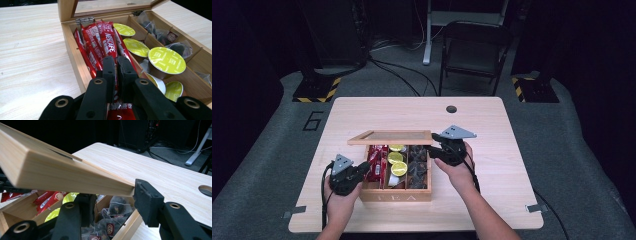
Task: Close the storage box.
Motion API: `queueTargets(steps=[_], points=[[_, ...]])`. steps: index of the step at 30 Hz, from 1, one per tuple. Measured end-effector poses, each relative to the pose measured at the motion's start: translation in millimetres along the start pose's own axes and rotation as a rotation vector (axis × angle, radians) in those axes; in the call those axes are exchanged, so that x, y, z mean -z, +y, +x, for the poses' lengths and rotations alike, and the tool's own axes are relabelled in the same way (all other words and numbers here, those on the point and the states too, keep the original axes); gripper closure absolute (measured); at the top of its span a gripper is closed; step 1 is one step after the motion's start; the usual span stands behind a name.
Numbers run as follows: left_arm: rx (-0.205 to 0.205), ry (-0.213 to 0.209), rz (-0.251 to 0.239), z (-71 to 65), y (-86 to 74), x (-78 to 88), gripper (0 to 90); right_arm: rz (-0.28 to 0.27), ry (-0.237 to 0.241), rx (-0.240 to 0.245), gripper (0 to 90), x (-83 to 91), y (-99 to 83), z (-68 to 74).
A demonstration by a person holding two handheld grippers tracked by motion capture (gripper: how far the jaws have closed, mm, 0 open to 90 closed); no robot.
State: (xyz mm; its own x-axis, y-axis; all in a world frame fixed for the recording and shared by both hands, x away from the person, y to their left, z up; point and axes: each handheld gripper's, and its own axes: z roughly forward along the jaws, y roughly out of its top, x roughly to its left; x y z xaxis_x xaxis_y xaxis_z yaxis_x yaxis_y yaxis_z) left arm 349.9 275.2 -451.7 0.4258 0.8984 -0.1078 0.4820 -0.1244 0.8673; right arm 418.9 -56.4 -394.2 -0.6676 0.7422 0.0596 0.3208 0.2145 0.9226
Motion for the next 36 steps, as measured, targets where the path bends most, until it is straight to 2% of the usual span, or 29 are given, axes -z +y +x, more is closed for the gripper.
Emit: queueTargets(steps=[7, 11, 14, 21, 36], points=[[0.03, 0.006, -0.025, 6.2, 0.9, 9.2, 84.9, 0.001, 0.0, 0.0, 52.5, 0.0, 0.0, 0.0], [0.022, 0.014, -0.033, 11.9, 0.4, 18.2, 84.9, 0.001, 0.0, 0.0, 52.5, 0.1, -0.1, 0.1], [0.035, 0.019, -0.041, 14.5, 0.1, 20.9, 84.9, 0.0, 0.0, -0.002, 52.5, 0.1, -0.2, 0.1], [0.031, 0.032, -0.043, 18.4, -0.4, 24.5, 84.9, 0.0, 0.001, 0.0, 52.5, 0.1, -0.2, -0.1], [0.086, 0.09, -0.055, 44.6, -5.5, 33.7, 84.9, 0.001, 0.003, 0.0, 52.5, 0.2, -0.3, -0.2]])
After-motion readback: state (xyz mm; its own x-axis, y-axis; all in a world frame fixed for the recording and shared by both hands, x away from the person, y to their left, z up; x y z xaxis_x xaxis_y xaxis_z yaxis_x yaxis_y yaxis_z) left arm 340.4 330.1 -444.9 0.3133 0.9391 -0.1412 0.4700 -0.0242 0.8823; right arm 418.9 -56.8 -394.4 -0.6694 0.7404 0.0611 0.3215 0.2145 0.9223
